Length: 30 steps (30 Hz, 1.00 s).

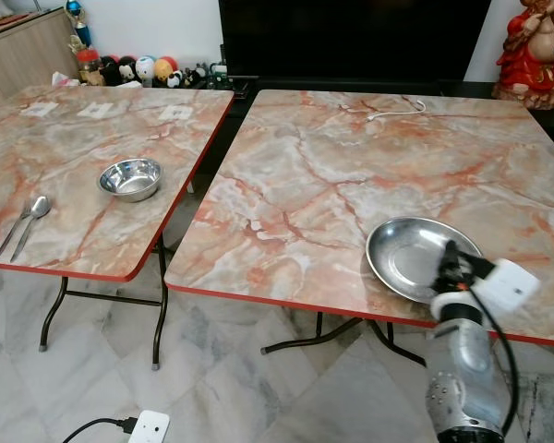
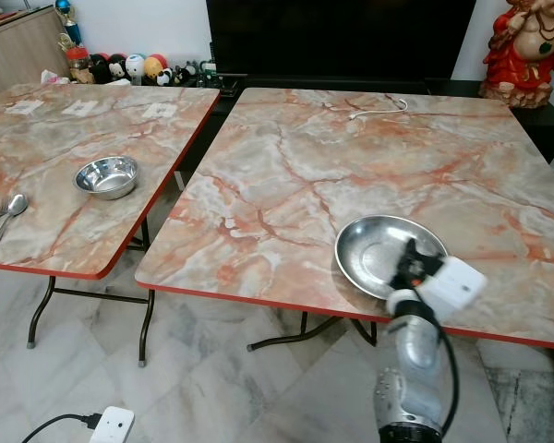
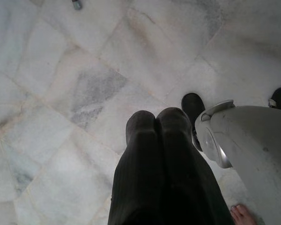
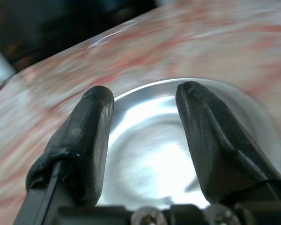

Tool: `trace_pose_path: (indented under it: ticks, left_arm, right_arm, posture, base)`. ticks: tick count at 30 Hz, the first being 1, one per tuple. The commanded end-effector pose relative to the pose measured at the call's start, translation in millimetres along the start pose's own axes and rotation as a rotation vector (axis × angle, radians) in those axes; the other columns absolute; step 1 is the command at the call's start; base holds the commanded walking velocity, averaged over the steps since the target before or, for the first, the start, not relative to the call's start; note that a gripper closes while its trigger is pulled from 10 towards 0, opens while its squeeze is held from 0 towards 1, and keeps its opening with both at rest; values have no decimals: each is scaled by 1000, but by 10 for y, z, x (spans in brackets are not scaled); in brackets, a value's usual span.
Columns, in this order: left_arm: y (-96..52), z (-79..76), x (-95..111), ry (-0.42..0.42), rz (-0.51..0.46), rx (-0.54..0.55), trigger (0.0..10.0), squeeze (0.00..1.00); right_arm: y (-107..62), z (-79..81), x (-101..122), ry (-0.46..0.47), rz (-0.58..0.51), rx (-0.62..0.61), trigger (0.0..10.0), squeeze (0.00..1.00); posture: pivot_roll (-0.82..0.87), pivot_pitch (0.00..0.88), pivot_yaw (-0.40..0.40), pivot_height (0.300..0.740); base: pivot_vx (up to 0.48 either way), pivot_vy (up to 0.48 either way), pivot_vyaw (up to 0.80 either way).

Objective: Setting the table

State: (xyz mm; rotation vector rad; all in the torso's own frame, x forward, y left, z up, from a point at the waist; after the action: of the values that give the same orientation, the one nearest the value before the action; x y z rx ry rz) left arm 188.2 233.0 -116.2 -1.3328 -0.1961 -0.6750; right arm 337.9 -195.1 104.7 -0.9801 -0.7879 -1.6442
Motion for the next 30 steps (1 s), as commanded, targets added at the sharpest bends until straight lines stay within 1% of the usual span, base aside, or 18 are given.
trace_pose_path:
  ticks: [1,4,8,10,12,17,20,30]
  left_arm:
    - [-4,-7,-22,-8,6,-5,10000,0]
    - [-4,-7,-26,-27,6,1,10000,0]
    - [-4,-17,-31,-39,7,1,10000,0]
    - [-4,-21,-34,-42,9,1,10000,0]
    - [-4,-23,-35,-44,10,0,10000,0]
    - [-5,-24,-40,-31,13,-4,10000,0]
    - [-6,-26,-46,-24,15,-8,10000,0]
    - [-9,-39,-62,-19,17,-10,10000,0]
  right_arm:
    - [3,230,-48,-56,30,118,10000,0]
    - [-23,409,-92,-136,45,218,10000,0]
    - [-38,437,-157,-172,75,239,10000,0]
    - [-40,434,-165,-172,78,240,10000,0]
    - [-35,424,-161,-174,76,232,10000,0]
    - [-7,351,-112,-160,53,169,10000,0]
    - [8,287,-113,-120,53,118,10000,0]
    - [41,299,-126,-114,58,108,10000,0]
  posture:
    - [35,0,-3,740]
    - [34,0,-12,740]
    - [33,0,-14,740]
    - [33,0,-14,740]
    - [31,0,-13,740]
    - [27,0,-9,740]
    - [23,0,-5,740]
    - [38,0,-17,740]
  base:
    - [0,0,0]
    - [0,0,0]
    - [0,0,0]
    - [0,0,0]
    - [0,315,0]
    - [0,480,0]
    - [0,480,0]
    - [0,480,0]
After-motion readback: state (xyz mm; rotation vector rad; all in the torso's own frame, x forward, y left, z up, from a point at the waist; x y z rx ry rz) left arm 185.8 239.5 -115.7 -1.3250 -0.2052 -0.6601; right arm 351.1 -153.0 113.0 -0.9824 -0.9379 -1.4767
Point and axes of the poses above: a point about 5 cm out from each wrist's last joint towards the gripper, its own y axis pointing out of the wrist towards the gripper, its own x axis along the axis of the wrist's last joint, z = x × y, the point moved 4 cm from there along y, pointing out of the wrist towards the gripper, and after that the axes turned 8 degrees about y, right-handed, at the moved point
